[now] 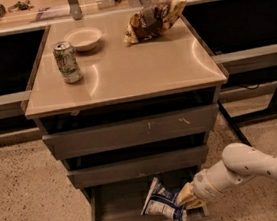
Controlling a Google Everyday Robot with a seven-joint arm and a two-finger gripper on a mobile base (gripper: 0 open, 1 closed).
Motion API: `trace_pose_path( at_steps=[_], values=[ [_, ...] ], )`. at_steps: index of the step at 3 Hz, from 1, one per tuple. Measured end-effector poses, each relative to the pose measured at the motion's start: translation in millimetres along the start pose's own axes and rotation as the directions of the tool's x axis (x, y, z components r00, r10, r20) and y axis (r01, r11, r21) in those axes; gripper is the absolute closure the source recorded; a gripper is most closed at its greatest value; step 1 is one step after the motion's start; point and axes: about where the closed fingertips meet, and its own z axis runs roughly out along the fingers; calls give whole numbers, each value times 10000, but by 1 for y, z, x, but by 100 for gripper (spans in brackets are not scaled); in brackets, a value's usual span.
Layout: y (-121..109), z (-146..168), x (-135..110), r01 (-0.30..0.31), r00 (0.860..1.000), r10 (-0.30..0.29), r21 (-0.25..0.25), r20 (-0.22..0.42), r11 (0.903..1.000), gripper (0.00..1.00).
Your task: Place blue chip bag into bottom drawer
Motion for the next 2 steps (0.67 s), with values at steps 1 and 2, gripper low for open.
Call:
trace_pose_path(
  at_steps=[1,2],
  values=[
    [0,0,0,2,10000,-2,-2,-2,10000,100],
    [13,12,8,340,9989,-354,-455,-310,9984,100]
  ],
)
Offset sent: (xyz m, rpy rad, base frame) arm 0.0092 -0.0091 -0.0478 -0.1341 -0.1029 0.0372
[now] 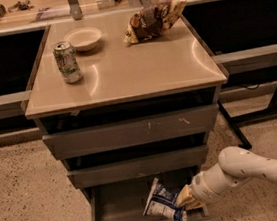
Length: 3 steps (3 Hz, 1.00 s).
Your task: Place blue chip bag into bottom drawer
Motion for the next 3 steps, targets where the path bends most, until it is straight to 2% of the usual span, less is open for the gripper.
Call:
trace_pose_path(
  at_steps=[1,2,3],
  values=[
    [27,34,27,329,9988,-346,-487,-355,9983,100],
    [52,74,55,476,9981,-507,-822,-357,9955,100],
    [64,112,87,635,9973,-669,-991,-313,9931,100]
  ],
)
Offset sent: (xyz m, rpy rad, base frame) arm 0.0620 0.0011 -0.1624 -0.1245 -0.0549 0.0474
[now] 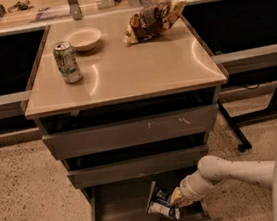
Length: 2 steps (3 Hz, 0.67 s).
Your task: Place blue chip bag into bottom drawer
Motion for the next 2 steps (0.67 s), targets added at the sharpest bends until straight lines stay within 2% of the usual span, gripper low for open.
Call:
trace_pose_path(
  at_steps=[2],
  values=[
    [8,6,3,-191,9997,191,0,-132,9998,100]
  ],
)
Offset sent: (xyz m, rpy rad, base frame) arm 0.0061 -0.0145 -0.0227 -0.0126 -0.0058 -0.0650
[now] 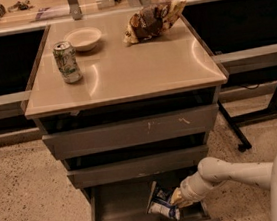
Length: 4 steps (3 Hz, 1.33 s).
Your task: Place blue chip bag into bottom drawer
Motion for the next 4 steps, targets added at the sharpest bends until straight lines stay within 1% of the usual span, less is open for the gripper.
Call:
trace_pose_path(
  at_steps=[1,2,3,4],
  values=[
    [9,19,17,-145,9978,153,136,-649,9998,100],
    [11,41,40,-128,9924,178,421,-1219,9990,100],
    [8,62,61,66,9900,10,536,-1408,9985,100],
    [9,85,79,125,9919,-62,492,-1270,9987,100]
  ],
)
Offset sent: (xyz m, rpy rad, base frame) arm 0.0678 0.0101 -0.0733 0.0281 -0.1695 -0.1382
